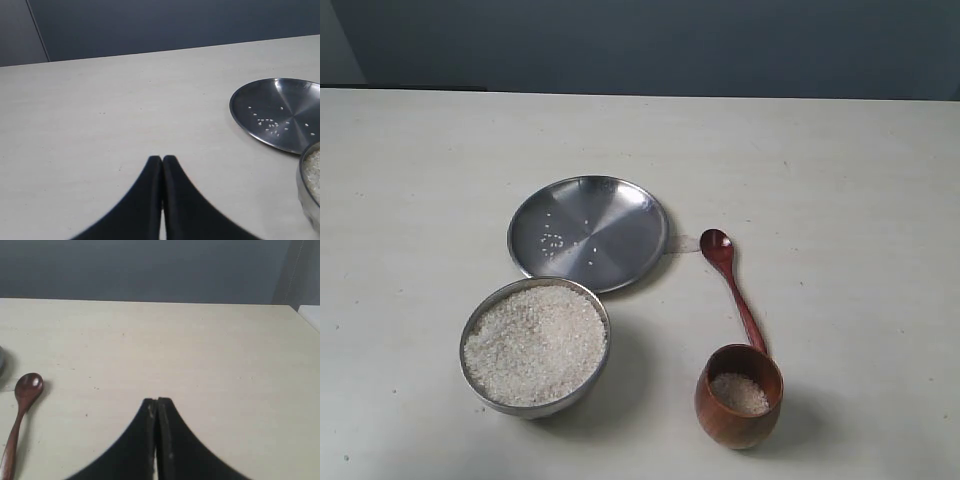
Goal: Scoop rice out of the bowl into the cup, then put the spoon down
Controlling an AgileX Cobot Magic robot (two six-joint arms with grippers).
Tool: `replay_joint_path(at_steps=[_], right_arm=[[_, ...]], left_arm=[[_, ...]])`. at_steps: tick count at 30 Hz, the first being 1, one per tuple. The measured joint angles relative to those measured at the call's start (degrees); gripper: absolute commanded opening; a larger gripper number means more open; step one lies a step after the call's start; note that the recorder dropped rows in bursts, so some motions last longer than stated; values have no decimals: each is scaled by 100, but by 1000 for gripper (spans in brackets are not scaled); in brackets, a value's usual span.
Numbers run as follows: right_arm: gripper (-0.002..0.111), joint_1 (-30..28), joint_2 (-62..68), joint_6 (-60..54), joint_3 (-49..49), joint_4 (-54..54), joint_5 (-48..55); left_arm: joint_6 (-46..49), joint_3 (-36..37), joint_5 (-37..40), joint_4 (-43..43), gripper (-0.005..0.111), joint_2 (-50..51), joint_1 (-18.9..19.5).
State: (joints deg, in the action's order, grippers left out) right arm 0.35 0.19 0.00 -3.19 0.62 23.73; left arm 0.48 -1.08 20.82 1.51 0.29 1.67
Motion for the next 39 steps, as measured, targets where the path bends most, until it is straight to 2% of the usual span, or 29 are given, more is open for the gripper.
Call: replay_joint_path(at_steps=[16, 22, 30, 39], right_arm=[[-1, 0, 0, 0, 0, 0, 0], [-1, 0, 0, 0, 0, 406, -122], [-1, 0, 0, 0, 0, 631, -502], [-1, 0, 0, 0, 0, 749, -1518]], left_arm=[[0, 0, 0, 0, 0, 0, 0], [0, 0, 0, 0, 0, 0, 0], [0, 0, 0, 0, 0, 0, 0], [0, 0, 0, 0, 0, 0, 0]])
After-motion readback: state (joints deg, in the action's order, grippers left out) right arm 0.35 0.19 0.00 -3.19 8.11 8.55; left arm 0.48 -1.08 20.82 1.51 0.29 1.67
